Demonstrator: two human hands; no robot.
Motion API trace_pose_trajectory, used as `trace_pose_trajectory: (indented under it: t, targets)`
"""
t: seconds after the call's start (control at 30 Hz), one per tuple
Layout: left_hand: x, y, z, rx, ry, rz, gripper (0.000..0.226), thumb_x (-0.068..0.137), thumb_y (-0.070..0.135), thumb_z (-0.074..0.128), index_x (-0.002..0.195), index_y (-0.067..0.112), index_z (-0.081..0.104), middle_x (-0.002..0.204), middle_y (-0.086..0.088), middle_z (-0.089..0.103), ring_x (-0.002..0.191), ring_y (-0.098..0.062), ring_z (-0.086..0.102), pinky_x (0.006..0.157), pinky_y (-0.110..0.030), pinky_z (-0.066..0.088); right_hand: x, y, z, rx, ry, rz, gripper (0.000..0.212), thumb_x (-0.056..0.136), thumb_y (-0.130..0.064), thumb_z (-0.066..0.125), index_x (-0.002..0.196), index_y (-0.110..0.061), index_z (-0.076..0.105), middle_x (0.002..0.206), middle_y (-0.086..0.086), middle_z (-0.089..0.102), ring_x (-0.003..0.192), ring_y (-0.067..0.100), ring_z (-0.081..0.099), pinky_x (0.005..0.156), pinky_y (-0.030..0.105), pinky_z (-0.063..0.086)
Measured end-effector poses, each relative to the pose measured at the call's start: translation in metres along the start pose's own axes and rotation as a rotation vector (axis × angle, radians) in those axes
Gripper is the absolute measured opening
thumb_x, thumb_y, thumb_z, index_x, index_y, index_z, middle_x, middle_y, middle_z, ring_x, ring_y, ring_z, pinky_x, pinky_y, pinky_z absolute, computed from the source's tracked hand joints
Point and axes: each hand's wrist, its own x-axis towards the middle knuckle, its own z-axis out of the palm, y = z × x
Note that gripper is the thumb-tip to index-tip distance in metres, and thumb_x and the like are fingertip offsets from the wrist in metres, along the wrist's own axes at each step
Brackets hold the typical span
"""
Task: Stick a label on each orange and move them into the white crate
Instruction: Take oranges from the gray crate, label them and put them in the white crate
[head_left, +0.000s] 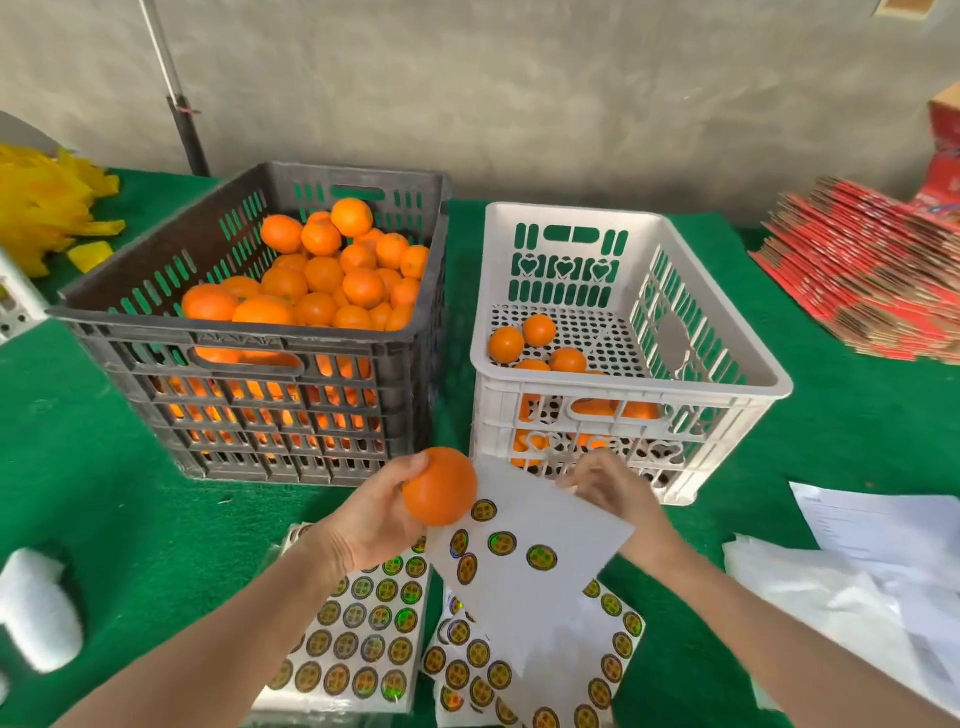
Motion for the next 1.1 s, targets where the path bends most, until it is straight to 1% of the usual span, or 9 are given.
trace_pose_trajectory:
  t: [0.1,0.2,0.27,0.4,0.6,0.73,0.8,0.93,1.1]
  targets:
    - [-0.003,0.002,0.002,0.010,-0.048,-0.029,0.100,0.032,0.050,0.094,0.115,0.008,0.058,0.105,-0.018,0.070,0.095,-0.032,0.069,0.077,-0.040,0.057,0.006,-0.021,-0.025,-0.029,0.130,-0.030,0.012,0.091,-0.017,0.058,0.086,-0.026,0.064,0.080,-0.007,0.069,0.071,-0.002,0.062,0.067,0.020,0.047]
    - [-0.002,0.001,0.007,0.001,-0.083,-0.045,0.103,0.029,0.049,0.094,0.115,0.010,0.056,0.100,-0.016,0.072,0.090,-0.030,0.070,0.074,-0.039,0.058,-0.003,-0.053,-0.010,-0.139,-0.075,-0.180,0.012,0.085,-0.038,0.061,0.087,-0.032,0.071,0.080,-0.013,0.067,0.073,-0.001,0.058,0.066,0.013,0.043]
    - [-0.001,0.000,0.011,-0.011,-0.118,-0.051,0.099,0.029,0.050,0.094,0.113,0.011,0.058,0.099,-0.014,0.072,0.090,-0.028,0.070,0.075,-0.038,0.058,-0.009,-0.060,0.014,-0.275,-0.182,-0.315,0.014,0.087,-0.027,0.067,0.096,-0.019,0.074,0.078,-0.010,0.060,0.071,0.000,0.050,0.068,0.013,0.039]
    - [-0.001,-0.004,0.016,-0.059,-0.128,-0.062,0.097,0.026,0.052,0.093,0.108,0.012,0.062,0.097,-0.015,0.072,0.086,-0.029,0.070,0.070,-0.038,0.057,-0.015,-0.059,0.035,-0.392,-0.121,-0.384,0.022,0.086,-0.021,0.069,0.106,-0.014,0.071,0.097,-0.002,0.062,0.087,0.002,0.045,0.081,0.020,0.039]
    - [0.006,-0.011,0.016,-0.060,-0.099,-0.102,0.106,0.024,0.055,0.091,0.114,0.011,0.056,0.094,-0.015,0.069,0.084,-0.028,0.067,0.078,-0.040,0.051,-0.022,-0.056,0.038,-0.430,-0.083,-0.449,0.010,0.082,-0.012,0.072,0.081,-0.003,0.069,0.085,0.007,0.063,0.077,0.008,0.046,0.068,0.023,0.038]
    - [0.012,-0.015,0.014,0.011,-0.161,-0.170,0.100,0.031,0.054,0.091,0.115,0.012,0.056,0.096,-0.014,0.071,0.086,-0.027,0.068,0.076,-0.039,0.054,-0.031,-0.048,0.035,-0.396,-0.077,-0.439,0.016,0.081,-0.013,0.071,0.069,-0.010,0.062,0.075,-0.011,0.060,0.067,-0.001,0.048,0.060,0.023,0.044]
    - [0.014,-0.017,0.008,0.120,-0.188,-0.250,0.099,0.035,0.055,0.089,0.118,0.015,0.055,0.100,-0.011,0.072,0.091,-0.025,0.069,0.076,-0.037,0.056,-0.033,-0.042,0.034,-0.386,-0.078,-0.378,0.017,0.082,-0.013,0.069,0.068,-0.015,0.059,0.072,-0.020,0.056,0.067,-0.002,0.050,0.061,0.021,0.045]
    - [0.008,-0.012,-0.005,0.594,-0.211,-0.360,0.067,0.058,0.053,0.074,0.114,0.020,0.055,0.109,-0.003,0.065,0.097,-0.015,0.065,0.088,-0.027,0.054,-0.029,-0.027,0.033,-0.464,-0.184,-0.107,0.018,0.087,-0.021,0.063,0.071,-0.024,0.057,0.074,-0.011,0.059,0.068,0.002,0.053,0.069,0.027,0.049]
    - [0.005,0.003,-0.013,1.201,-0.072,-0.255,0.084,0.064,0.047,0.076,0.137,0.026,0.040,0.139,0.015,0.025,0.129,-0.013,0.033,0.109,-0.034,0.033,-0.023,-0.023,0.039,-0.321,-0.185,0.069,0.010,0.090,-0.014,0.061,0.081,-0.011,0.065,0.084,-0.003,0.066,0.080,0.012,0.061,0.074,0.021,0.048]
